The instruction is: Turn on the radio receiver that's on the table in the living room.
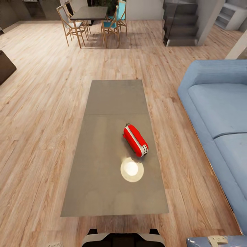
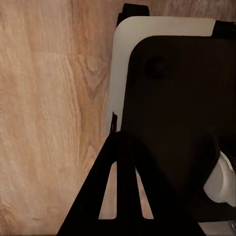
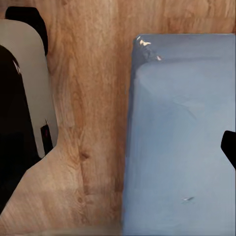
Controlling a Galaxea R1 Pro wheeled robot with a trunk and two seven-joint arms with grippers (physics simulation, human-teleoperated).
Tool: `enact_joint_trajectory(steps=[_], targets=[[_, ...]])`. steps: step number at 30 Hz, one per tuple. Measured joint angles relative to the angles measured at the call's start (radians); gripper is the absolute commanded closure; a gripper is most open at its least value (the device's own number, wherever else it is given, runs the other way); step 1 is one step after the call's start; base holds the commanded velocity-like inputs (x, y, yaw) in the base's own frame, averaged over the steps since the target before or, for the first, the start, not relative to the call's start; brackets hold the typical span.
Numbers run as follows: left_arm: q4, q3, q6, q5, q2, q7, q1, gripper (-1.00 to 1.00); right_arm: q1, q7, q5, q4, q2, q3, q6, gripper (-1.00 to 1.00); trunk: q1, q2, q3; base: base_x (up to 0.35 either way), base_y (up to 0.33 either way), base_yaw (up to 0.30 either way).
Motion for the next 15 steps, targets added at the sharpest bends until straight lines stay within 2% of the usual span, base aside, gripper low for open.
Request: enact_joint_trajectory(steps=[3, 5, 8, 11, 15], targets=[[0.000, 0.001, -0.022, 0.000, -0.007, 0.009, 0.014, 1.00, 0.013, -0.017, -0.002, 0.000, 0.034, 0.000, 0.000, -1.00, 0.000, 0.000, 0.005, 0.000, 0.000, 0.000], [0.000, 0.000, -0.031, 0.000, -0.016, 0.043, 0.022, 1.00, 0.037, -0.049, -0.002, 0.000, 0.084, 0.000, -0.002, -1.00, 0.000, 0.000, 0.008, 0.000, 0.000, 0.000], [0.000, 0.000, -0.033, 0.000, -0.029, 0.065, 0.033, 1.00, 0.052, -0.083, -0.002, 0.000, 0.115, 0.000, -0.003, -1.00, 0.000, 0.000, 0.013, 0.000, 0.000, 0.000], [0.000, 0.001, -0.035, 0.000, -0.042, 0.074, 0.040, 1.00, 0.061, -0.100, -0.002, 0.001, 0.139, 0.000, -0.004, -1.00, 0.000, 0.000, 0.018, 0.000, 0.000, 0.000], [0.000, 0.001, -0.035, 0.000, -0.045, 0.076, 0.041, 1.00, 0.079, -0.104, -0.002, 0.001, 0.149, 0.000, -0.017, -1.00, 0.000, 0.000, 0.024, 0.000, 0.000, 0.000]])
